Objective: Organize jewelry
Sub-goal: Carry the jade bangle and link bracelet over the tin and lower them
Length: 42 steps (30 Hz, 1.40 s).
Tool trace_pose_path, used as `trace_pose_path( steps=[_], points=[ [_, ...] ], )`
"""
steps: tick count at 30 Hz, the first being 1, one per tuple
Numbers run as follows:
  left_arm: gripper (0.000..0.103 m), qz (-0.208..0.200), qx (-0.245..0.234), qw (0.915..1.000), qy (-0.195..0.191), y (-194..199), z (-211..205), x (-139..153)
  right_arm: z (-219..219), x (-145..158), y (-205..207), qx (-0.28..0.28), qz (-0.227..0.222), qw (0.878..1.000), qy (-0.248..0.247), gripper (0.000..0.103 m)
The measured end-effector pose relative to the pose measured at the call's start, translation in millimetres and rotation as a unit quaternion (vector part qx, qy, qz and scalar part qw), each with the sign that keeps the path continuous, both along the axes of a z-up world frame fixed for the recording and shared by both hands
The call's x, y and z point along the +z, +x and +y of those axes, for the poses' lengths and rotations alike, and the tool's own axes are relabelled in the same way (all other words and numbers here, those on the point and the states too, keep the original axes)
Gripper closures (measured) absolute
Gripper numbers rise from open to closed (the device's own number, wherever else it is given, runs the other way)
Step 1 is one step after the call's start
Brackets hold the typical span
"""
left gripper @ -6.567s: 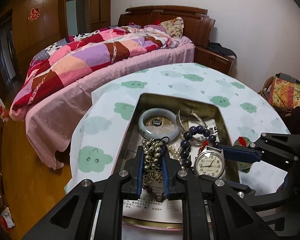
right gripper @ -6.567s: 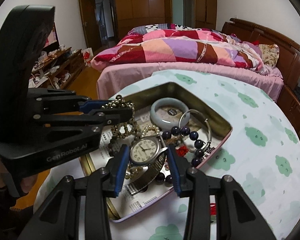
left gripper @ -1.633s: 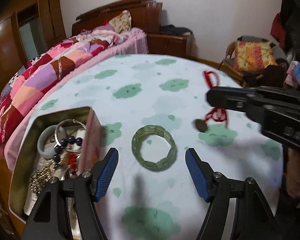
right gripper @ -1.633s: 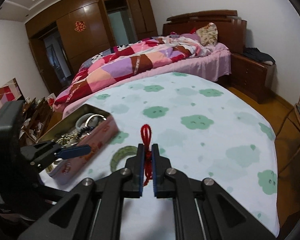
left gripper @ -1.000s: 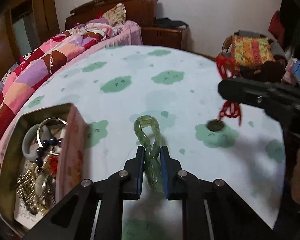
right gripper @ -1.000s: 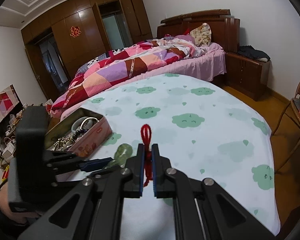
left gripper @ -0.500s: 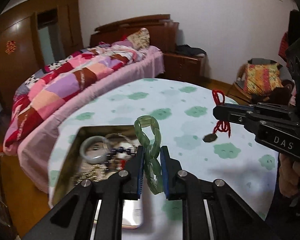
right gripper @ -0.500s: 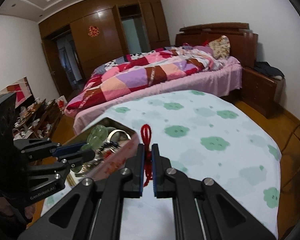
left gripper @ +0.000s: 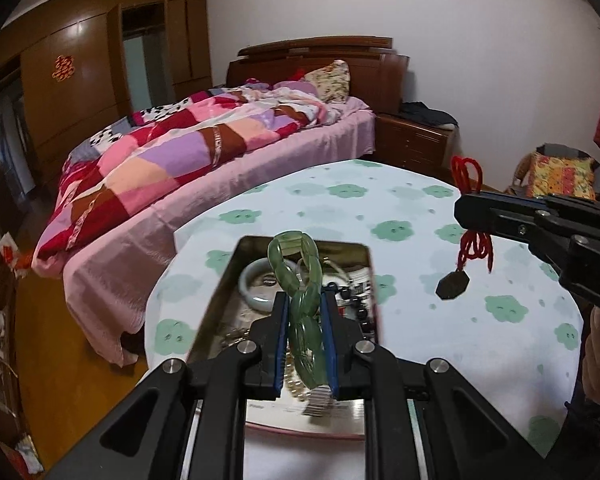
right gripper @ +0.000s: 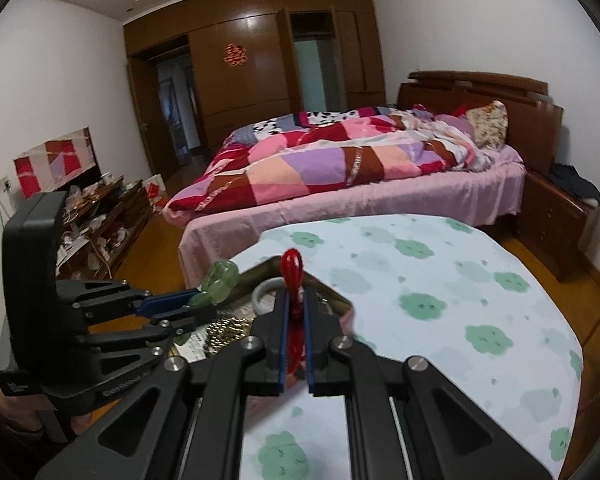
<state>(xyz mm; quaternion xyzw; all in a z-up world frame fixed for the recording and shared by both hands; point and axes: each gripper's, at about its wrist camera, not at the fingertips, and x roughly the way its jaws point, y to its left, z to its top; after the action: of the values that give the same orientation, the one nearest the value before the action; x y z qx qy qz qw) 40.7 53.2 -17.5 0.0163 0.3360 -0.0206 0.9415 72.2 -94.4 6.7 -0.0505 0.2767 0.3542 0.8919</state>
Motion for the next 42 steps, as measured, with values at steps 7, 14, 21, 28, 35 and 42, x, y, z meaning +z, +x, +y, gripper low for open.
trace_pose_path(
  steps=[7,14,21,28,35,42],
  points=[
    [0.088,0.002,0.023,0.9997,-0.007,3,20,-5,34,-7,-2,0.031,-0.002,0.999,-0.020,0.094],
    [0.088,0.018,0.039,0.9989,-0.018,10,32,-22,58,-26,2,0.047,0.017,0.998,-0.044,0.094],
    [0.088,0.033,0.044,0.9982,-0.022,16,37,-35,69,-47,6,0.051,0.039,0.996,-0.063,0.094],
    [0.088,0.043,0.044,0.9978,-0.024,19,37,-44,74,-59,7,0.052,0.048,0.995,-0.076,0.094],
    [0.088,0.056,0.045,0.9971,-0.024,23,37,-54,76,-71,11,0.046,0.061,0.993,-0.088,0.094],
    [0.088,0.063,0.044,0.9968,-0.024,24,36,-60,79,-79,15,0.041,0.070,0.992,-0.101,0.094]
  ],
)
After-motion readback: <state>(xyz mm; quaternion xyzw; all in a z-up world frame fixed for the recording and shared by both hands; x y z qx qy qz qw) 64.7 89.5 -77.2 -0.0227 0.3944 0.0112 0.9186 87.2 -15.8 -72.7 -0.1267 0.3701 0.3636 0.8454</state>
